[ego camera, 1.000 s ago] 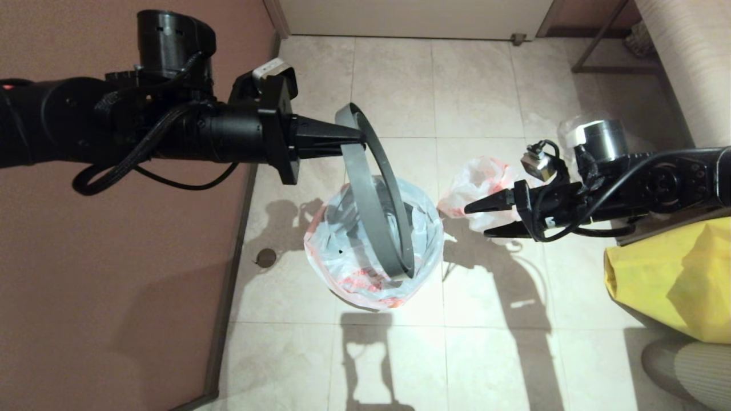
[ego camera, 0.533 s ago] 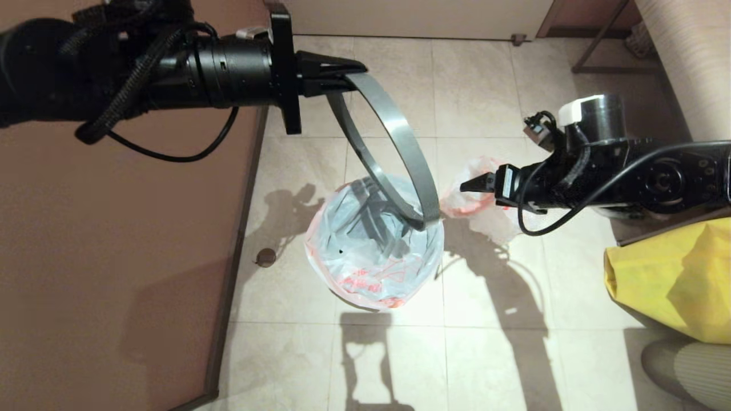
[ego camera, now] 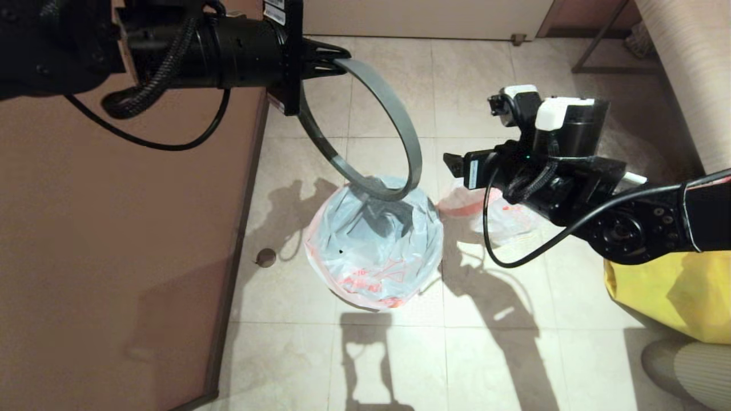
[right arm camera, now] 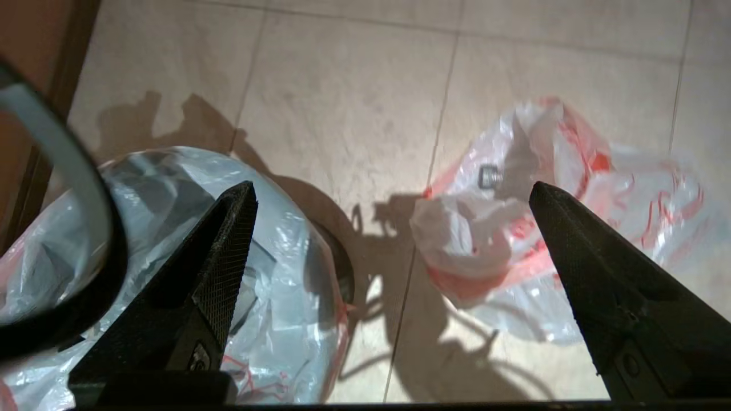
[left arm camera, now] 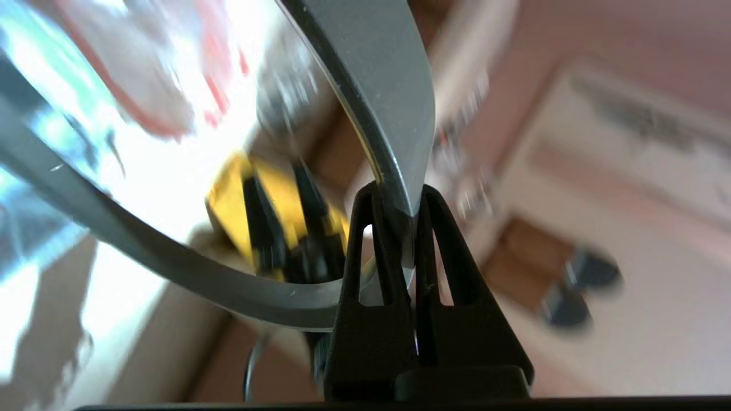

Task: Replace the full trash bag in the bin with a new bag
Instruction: Place the trash can ring on the trash can

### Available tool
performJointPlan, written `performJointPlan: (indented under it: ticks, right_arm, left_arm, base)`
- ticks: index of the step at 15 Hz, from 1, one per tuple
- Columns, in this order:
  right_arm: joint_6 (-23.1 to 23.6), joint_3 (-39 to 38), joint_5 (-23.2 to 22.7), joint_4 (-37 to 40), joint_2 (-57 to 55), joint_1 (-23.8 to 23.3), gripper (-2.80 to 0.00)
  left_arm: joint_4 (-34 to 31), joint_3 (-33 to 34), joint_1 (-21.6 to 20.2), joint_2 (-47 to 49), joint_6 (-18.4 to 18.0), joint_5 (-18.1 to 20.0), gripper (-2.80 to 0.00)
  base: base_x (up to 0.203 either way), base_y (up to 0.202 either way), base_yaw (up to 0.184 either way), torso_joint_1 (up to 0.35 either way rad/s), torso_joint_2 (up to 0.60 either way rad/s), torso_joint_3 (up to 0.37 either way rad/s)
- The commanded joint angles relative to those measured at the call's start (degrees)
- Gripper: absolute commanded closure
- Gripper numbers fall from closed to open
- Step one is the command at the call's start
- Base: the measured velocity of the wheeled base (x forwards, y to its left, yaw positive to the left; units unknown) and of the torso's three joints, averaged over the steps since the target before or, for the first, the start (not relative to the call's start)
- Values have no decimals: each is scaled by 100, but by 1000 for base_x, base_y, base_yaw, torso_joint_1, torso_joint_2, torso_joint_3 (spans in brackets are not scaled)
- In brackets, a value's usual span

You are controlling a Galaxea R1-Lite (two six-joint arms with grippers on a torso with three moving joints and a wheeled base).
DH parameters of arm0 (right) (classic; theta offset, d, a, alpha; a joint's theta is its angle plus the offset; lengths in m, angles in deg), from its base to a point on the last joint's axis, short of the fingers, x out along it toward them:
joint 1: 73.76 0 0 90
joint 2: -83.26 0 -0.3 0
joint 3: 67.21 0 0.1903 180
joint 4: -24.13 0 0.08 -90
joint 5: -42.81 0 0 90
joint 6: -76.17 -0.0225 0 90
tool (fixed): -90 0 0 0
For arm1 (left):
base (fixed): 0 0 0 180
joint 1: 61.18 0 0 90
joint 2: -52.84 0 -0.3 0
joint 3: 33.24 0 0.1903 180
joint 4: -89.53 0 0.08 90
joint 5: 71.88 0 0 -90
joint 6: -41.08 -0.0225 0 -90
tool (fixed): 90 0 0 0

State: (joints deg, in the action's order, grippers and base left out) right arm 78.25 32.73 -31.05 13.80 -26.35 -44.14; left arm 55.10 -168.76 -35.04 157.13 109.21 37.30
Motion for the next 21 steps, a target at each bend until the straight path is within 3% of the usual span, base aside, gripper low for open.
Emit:
performJointPlan:
  ticks: [1, 4, 6, 9, 14, 21]
  right_arm:
    - [195, -232, -1, -517, -49, 160, -280]
    - [210, -403, -488, -584, 341, 377, -280]
    - [517, -578, -552, -610, 571, 560, -280]
    - [691, -815, -542, -782, 893, 641, -280]
    - [810, -1045, -791, -782, 947, 910, -280]
    - [1321, -328, -1273, -591, 277, 1064, -280]
  left_arm:
    - [21, 1, 47, 192, 33, -178, 0]
    - [34, 1, 37, 241, 42, -196, 0]
    - [43, -8, 5, 241, 51, -267, 0]
    - [175, -8, 2, 241, 33, -732, 0]
    - [174, 1, 5, 155, 33, -716, 0]
    - [131, 1, 23, 100, 25, -600, 0]
  base:
    - [0, 0, 0, 0, 0, 0]
    - [0, 0, 0, 0, 0, 0]
    - [0, 0, 0, 0, 0, 0]
    - [0, 0, 0, 0, 0, 0]
    - [0, 0, 0, 0, 0, 0]
    - [0, 0, 0, 0, 0, 0]
